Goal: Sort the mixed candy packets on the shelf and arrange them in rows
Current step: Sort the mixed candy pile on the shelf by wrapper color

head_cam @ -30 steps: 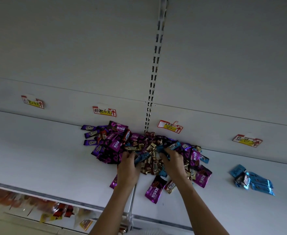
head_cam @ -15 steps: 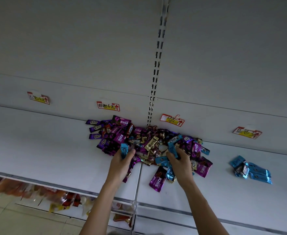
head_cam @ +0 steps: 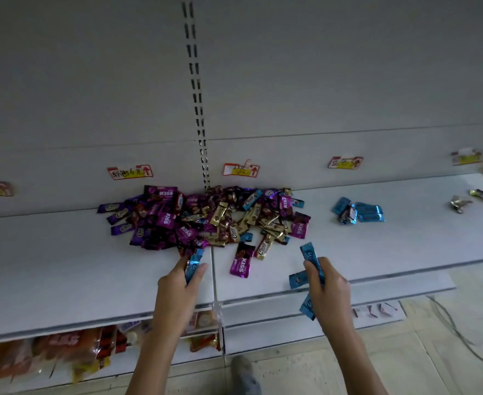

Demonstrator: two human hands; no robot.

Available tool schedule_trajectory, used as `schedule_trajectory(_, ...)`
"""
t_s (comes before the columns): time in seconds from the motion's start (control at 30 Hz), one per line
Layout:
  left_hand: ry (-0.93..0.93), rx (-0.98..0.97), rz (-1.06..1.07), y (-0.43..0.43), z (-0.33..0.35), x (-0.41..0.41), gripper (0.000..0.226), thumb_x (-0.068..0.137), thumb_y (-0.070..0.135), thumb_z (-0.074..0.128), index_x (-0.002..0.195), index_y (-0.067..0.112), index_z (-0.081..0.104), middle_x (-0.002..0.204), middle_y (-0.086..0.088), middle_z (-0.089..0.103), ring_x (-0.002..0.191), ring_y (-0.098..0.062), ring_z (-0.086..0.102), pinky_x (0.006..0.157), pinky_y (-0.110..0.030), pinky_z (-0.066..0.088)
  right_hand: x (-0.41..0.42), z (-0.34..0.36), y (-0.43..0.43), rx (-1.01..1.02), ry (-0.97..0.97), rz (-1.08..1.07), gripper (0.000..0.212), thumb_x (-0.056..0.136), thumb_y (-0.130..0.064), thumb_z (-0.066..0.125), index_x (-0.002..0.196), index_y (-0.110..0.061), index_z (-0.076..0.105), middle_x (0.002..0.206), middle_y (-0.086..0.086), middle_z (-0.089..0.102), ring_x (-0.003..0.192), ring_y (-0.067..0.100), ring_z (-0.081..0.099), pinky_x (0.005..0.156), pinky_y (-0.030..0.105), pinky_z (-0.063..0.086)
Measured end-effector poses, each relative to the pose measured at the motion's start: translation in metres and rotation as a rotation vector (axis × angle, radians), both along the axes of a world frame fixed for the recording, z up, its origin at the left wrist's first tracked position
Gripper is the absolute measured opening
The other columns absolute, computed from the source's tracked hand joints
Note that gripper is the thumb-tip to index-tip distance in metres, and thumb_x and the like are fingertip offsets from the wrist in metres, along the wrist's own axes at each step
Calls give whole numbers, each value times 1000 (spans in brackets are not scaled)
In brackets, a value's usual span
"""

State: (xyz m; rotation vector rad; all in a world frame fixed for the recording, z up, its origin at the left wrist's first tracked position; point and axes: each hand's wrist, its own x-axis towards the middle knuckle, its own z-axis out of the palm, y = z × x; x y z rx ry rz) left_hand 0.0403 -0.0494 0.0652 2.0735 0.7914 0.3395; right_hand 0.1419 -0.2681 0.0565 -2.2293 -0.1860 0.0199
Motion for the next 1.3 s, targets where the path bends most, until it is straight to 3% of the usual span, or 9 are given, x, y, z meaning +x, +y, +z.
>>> schedule_trajectory(0.2, 47, -110, -98, -33, 3, 0, 19, 97, 26, 43, 86, 12, 50, 60, -3, 52, 53, -15, 49, 47, -23, 33, -31, 5, -57, -55, -59, -167, 30, 91, -16, 56, 66, -20, 40, 53, -9, 46, 46, 11, 46, 44, 17, 33)
schedule_trajectory(0.33, 30, -120, -219, -52, -1, 7, 3, 96, 11, 42, 98, 10, 44, 65, -3, 55, 55, -16, 51, 48, -22, 36, -47, 11, -93, -56, -109, -232, 26, 87, -5, 61, 66, -11, 47, 47, -14, 39, 51, 0, 48, 46, 9, 33)
schedule_trajectory(0.43, 38, -80, -272, -71, -3, 8, 7, 97, 14, 42, 101, 10, 45, 70, 7, 57, 63, -6, 56, 49, -13, 42, -53, 10, -121, -59, -58, -270, 5, 89, -10, 60, 90, -14, 58, 57, -13, 48, 47, 7, 47, 47, 13, 32)
schedule_trajectory(0.5, 50, -63, -305, -83, -5, 9, 11, 97, 18, 41, 100, 13, 50, 73, 9, 59, 67, -4, 58, 52, -16, 43, -53, 10, -137, -68, -42, -297, 24, 89, -12, 59, 113, -14, 56, 63, -13, 52, 54, 7, 50, 50, 15, 32)
schedule_trajectory(0.67, 9, -57, -223, -127, -7, 28, 15, 97, 21, 40, 97, 14, 53, 80, 9, 63, 70, -4, 58, 61, -27, 44, -25, 15, -177, -39, 9, -177, 34, 90, -13, 58, 122, -19, 53, 66, -9, 56, 55, 9, 53, 48, 18, 40)
schedule_trajectory(0.83, -66, -96, -122, -193, -8, 71, 13, 97, 17, 41, 100, 9, 50, 82, 3, 64, 78, -7, 61, 66, -19, 44, 39, 23, -221, 12, -24, -18, 35, 89, -8, 58, 118, -25, 48, 57, -19, 58, 59, -1, 55, 53, 10, 41)
schedule_trajectory(1.1, -67, -165, -40, -262, -11, 121, 10, 97, 18, 43, 102, 16, 51, 81, -1, 65, 72, -8, 64, 59, -12, 45, 114, 20, -259, 26, -21, 143, 26, 91, -11, 55, 114, -23, 52, 53, -9, 50, 51, 5, 50, 43, 14, 37)
schedule_trajectory(1.23, -28, -142, -81, -269, -15, 158, 11, 97, 18, 45, 95, 15, 55, 84, 4, 65, 78, -5, 64, 74, -22, 52, 151, 13, -245, 34, 1, 186, 27, 91, -11, 56, 116, -21, 50, 59, -13, 50, 55, 2, 53, 49, 10, 41)
schedule_trajectory(1.3, -15, -92, -136, -268, -22, 180, 10, 97, 20, 44, 97, 19, 54, 88, 8, 64, 81, -3, 61, 70, -11, 46, 174, 4, -232, 26, 14, 187, 27, 91, -12, 56, 116, -21, 50, 65, -14, 54, 55, 4, 54, 52, 9, 43)
